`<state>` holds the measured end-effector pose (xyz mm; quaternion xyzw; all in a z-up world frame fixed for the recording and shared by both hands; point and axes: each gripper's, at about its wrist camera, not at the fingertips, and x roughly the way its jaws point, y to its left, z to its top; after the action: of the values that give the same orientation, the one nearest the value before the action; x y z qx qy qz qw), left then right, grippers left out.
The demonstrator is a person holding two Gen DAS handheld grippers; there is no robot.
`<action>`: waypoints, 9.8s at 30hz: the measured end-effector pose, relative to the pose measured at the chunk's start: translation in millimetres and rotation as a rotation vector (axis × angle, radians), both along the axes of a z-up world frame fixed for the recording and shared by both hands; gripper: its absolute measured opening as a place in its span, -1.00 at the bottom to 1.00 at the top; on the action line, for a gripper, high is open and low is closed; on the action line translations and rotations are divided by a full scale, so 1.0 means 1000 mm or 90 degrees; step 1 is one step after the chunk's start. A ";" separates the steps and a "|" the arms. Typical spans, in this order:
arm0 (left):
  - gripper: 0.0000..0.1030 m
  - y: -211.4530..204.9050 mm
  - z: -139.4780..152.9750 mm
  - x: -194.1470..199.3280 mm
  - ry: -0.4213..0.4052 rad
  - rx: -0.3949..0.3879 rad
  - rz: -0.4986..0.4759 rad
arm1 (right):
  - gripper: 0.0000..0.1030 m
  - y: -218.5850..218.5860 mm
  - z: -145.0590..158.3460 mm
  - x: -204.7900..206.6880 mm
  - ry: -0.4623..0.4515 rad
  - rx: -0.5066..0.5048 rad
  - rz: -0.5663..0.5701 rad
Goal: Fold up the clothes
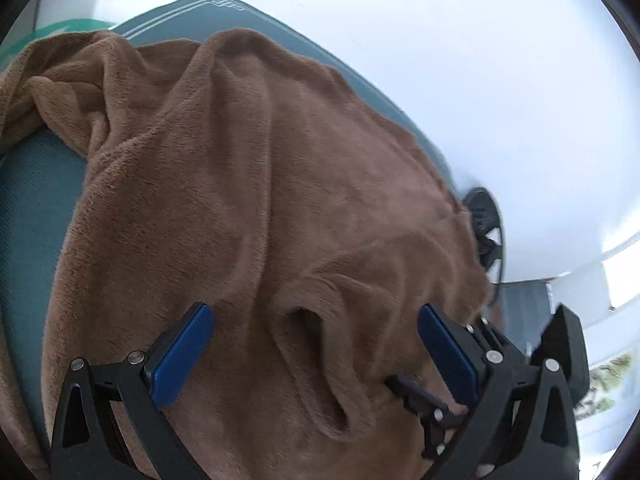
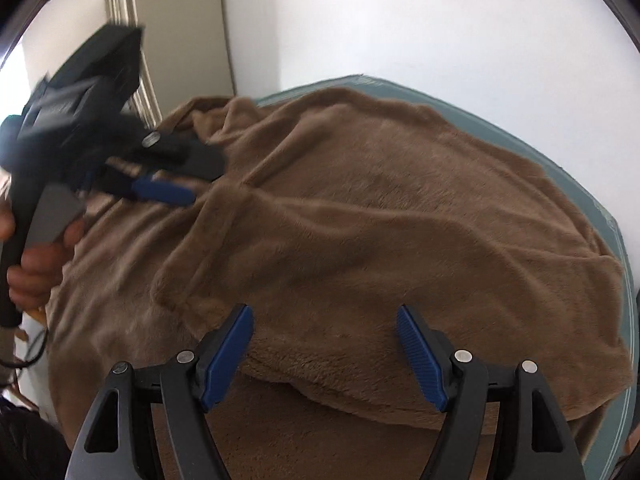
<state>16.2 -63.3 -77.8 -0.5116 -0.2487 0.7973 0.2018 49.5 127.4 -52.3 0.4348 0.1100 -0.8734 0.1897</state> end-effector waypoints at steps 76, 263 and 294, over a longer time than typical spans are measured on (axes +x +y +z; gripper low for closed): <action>-0.34 -0.023 0.018 -0.167 0.021 -0.188 0.105 | 0.48 0.206 0.049 -0.056 0.047 -0.050 -0.262; 0.61 -0.137 0.055 0.231 0.139 -0.125 0.379 | -0.78 -0.217 0.135 0.022 0.255 -0.031 0.296; 0.61 -0.065 0.056 0.059 0.126 -0.241 0.222 | -0.78 0.053 0.201 -0.063 0.354 -0.081 -0.135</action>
<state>75.3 -128.5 -21.6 -0.4095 -0.1586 0.8983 -0.0147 -13.0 180.8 148.8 0.1753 0.0563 -0.9791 0.0868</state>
